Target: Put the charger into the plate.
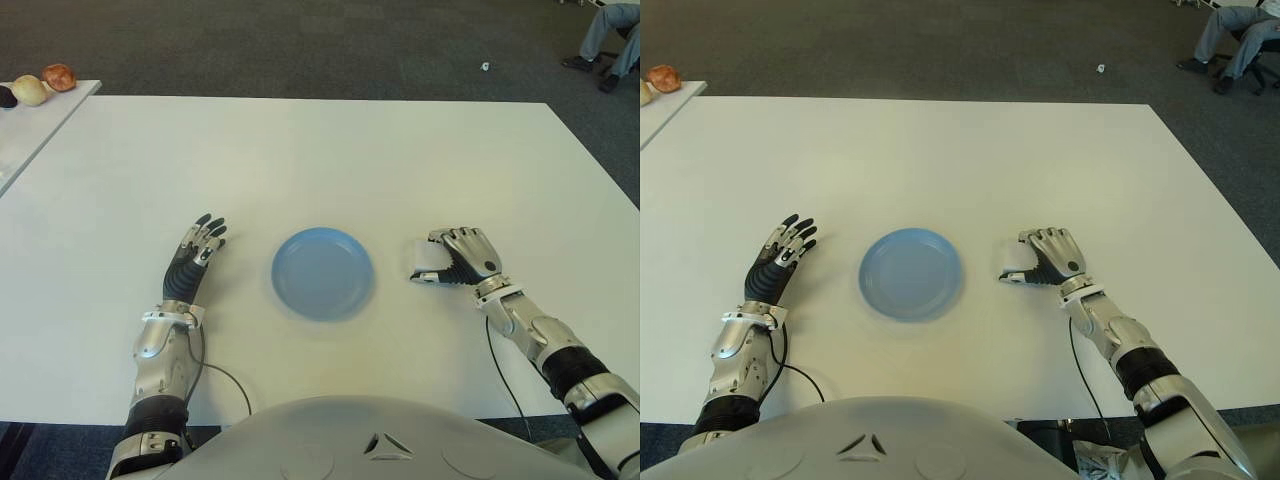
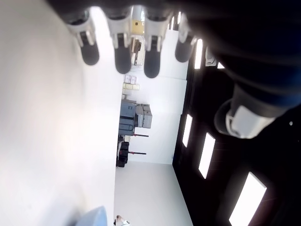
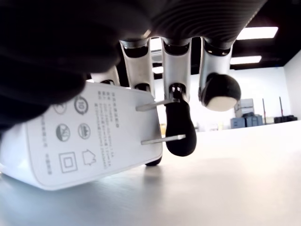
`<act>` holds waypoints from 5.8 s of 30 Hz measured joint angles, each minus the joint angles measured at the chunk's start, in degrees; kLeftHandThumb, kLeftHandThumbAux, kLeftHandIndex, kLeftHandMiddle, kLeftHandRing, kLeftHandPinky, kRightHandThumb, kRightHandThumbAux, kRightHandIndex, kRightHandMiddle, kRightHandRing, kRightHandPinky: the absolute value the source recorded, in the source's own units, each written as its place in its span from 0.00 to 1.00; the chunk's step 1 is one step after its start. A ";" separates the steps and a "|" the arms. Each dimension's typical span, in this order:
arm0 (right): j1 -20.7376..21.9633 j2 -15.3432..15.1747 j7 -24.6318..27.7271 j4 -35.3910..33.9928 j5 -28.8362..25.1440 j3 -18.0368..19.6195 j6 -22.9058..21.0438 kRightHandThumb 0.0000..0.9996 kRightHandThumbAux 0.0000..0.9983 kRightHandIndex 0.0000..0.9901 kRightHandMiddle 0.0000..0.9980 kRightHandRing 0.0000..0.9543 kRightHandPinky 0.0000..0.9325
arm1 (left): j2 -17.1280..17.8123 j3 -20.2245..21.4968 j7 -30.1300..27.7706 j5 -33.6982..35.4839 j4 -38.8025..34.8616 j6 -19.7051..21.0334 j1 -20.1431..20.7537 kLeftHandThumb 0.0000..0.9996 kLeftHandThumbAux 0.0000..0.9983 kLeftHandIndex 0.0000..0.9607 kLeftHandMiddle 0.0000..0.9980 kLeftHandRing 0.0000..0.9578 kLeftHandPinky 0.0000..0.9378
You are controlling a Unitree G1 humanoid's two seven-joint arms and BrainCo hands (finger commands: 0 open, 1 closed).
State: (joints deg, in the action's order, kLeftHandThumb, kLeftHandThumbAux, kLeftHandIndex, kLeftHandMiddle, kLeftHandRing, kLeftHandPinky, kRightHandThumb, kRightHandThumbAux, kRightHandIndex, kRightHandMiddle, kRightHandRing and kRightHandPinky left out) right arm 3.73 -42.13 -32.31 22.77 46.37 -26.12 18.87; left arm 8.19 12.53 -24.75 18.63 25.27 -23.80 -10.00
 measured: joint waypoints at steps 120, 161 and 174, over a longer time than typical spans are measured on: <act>5.11 32.67 24.97 -14.74 3.92 -6.50 -18.53 1.00 0.64 0.85 0.90 0.93 0.95 | -0.87 -0.08 -0.22 -1.21 3.04 -2.45 1.98 0.00 0.49 0.10 0.13 0.10 0.10; 5.07 24.63 35.31 -22.08 3.84 -5.79 -16.38 0.28 0.13 0.00 0.00 0.00 0.00 | -0.74 -0.04 -0.44 -1.23 3.03 -2.44 1.92 0.00 0.49 0.07 0.14 0.12 0.10; 3.75 23.89 36.58 -24.22 1.98 -4.37 -15.98 0.29 0.10 0.00 0.00 0.00 0.00 | -0.72 -0.04 -0.44 -1.18 3.03 -2.41 1.89 0.00 0.49 0.07 0.15 0.13 0.09</act>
State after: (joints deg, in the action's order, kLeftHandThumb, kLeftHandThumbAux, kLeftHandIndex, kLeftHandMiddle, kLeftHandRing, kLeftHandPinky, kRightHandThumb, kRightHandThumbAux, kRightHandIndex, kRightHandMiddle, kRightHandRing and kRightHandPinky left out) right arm 7.48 -18.24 4.27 -1.45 48.35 -30.49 2.89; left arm 7.47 12.49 -25.19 17.45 28.30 -26.21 -8.11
